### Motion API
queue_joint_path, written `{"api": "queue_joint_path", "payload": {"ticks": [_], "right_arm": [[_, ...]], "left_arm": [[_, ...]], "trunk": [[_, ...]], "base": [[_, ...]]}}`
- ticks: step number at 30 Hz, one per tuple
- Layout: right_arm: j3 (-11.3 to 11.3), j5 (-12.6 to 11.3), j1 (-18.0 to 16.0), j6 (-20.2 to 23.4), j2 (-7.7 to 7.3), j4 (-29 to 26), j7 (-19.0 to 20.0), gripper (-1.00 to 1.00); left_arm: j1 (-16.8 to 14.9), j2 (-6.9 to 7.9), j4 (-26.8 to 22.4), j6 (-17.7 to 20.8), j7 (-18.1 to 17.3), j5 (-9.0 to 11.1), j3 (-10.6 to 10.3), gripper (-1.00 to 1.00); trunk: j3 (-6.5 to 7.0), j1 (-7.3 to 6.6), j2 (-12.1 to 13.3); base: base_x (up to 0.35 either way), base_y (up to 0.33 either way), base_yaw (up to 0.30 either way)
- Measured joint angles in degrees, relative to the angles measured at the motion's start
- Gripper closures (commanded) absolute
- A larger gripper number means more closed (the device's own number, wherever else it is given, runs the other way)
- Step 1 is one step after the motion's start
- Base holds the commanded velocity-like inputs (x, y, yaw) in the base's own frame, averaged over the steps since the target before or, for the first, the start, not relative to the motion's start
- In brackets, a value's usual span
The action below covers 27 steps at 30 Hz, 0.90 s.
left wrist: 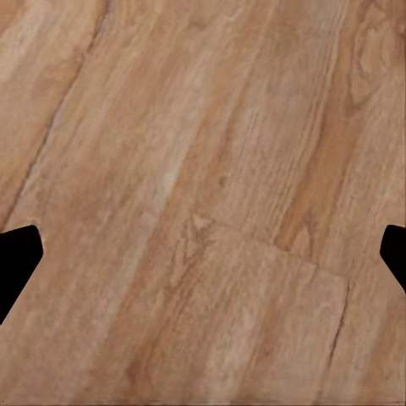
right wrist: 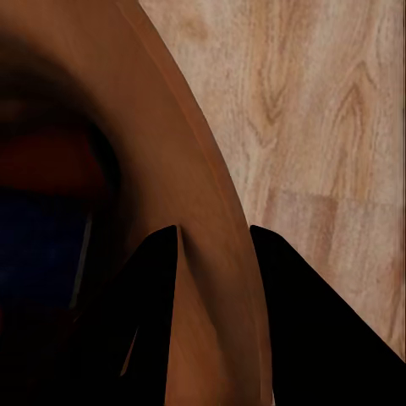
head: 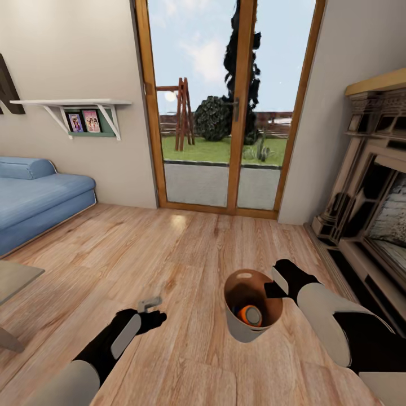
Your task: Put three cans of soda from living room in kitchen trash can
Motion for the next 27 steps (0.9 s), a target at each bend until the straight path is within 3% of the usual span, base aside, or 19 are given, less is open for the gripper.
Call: {"api": "queue_joint_path", "payload": {"ticks": [7,14,20,27], "right_arm": [[0.2,0.0,0.0,0.0,0.01,0.7,-0.3,1.00],[0.2,0.2,1.0,0.0,-0.35,1.0,-3.8,1.00],[-0.4,-1.0,1.7,-0.2,-0.42,1.0,-4.3,1.00],[0.0,-0.5,3.2,-0.1,-0.50,1.3,-4.5,1.00]], "left_arm": [[0.0,0.01,4.6,-0.5,-0.1,0.1,0.3,-1.00],[0.0,0.02,5.2,-0.6,-0.1,0.1,0.1,-1.00],[0.0,0.01,5.2,-0.6,-0.1,0.1,0.1,-1.00],[0.0,0.02,5.3,-0.6,-0.1,0.1,0.0,-1.00]], "trunk": [[0.00,0.00,0.0],[0.00,0.00,0.0],[0.00,0.00,0.0],[0.00,0.00,0.0]], "base": [[0.000,0.000,0.000],[0.000,0.000,0.000],[0.000,0.000,0.000],[0.000,0.000,0.000]]}}
